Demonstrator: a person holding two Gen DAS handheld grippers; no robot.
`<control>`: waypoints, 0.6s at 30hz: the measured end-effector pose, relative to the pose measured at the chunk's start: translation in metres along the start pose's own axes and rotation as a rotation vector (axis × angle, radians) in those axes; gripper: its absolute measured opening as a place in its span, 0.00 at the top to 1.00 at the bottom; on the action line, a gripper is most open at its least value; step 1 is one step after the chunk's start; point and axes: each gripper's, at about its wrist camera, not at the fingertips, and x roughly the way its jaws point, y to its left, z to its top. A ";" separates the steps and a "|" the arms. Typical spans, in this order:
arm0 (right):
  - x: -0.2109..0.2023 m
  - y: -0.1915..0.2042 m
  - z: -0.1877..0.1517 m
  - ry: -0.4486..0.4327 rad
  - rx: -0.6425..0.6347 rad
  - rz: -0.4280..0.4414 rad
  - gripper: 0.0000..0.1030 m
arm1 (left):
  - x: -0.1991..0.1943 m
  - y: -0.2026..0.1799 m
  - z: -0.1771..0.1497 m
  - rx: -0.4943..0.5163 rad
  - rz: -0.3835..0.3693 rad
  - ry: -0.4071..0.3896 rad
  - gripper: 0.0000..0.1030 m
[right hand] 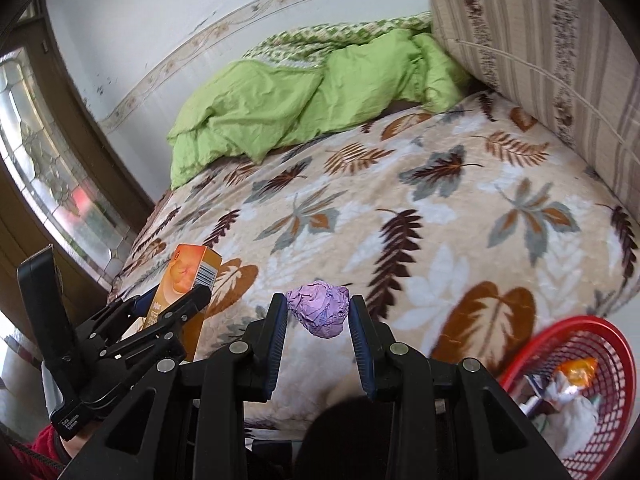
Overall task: Collect trash
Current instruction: 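Carry the orange box in the left tool while the right tool carries the ball to the basket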
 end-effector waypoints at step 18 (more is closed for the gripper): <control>-0.118 -0.100 -0.023 -0.129 0.252 -0.198 0.68 | -0.021 -0.142 0.026 0.205 -0.473 0.077 0.56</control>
